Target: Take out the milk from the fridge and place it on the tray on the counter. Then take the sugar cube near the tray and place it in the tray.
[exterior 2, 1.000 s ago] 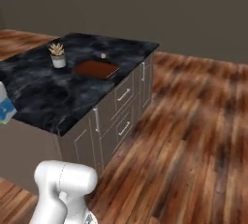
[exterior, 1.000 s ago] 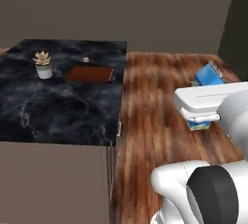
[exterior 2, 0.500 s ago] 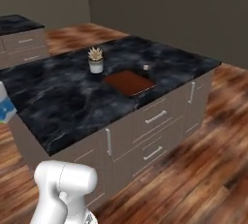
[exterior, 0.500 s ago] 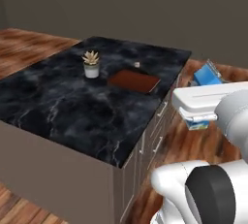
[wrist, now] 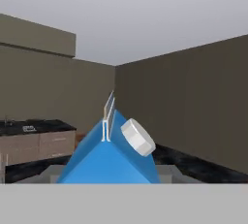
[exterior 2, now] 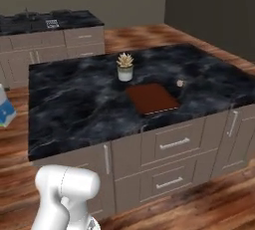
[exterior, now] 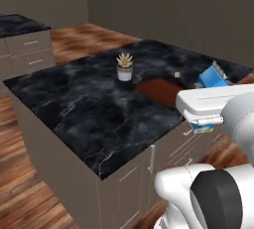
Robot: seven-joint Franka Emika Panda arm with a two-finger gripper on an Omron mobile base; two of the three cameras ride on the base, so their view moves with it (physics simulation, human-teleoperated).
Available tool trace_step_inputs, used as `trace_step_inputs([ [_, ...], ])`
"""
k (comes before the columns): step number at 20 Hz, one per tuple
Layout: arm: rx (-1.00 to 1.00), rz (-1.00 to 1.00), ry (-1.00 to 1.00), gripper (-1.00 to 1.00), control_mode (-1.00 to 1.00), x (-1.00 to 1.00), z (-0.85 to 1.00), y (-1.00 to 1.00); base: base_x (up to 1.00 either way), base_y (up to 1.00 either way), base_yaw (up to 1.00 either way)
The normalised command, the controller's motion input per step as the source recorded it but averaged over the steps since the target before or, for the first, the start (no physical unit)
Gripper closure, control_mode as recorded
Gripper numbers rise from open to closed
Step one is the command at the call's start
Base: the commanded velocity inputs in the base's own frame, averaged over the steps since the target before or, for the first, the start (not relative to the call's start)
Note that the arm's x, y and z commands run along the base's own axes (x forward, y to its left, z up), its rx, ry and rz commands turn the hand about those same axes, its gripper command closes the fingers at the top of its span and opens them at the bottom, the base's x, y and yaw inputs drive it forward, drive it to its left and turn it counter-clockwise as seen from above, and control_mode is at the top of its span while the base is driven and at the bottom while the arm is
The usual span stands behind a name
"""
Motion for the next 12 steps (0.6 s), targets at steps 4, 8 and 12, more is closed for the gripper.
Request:
trace_step_inputs([
  [4,0.00,0.00,0.00,1.00,1.00,0.00,0.00,0.00,0.09,-0.88,0.58],
  [8,0.00,0.00,0.00,1.00,1.00,0.00,0.00,0.00,0.00,-0.87,0.58],
  [12,0.00,0.00,0.00,1.00,1.00,0.00,0.00,0.00,0.01,-0.83,0.59],
])
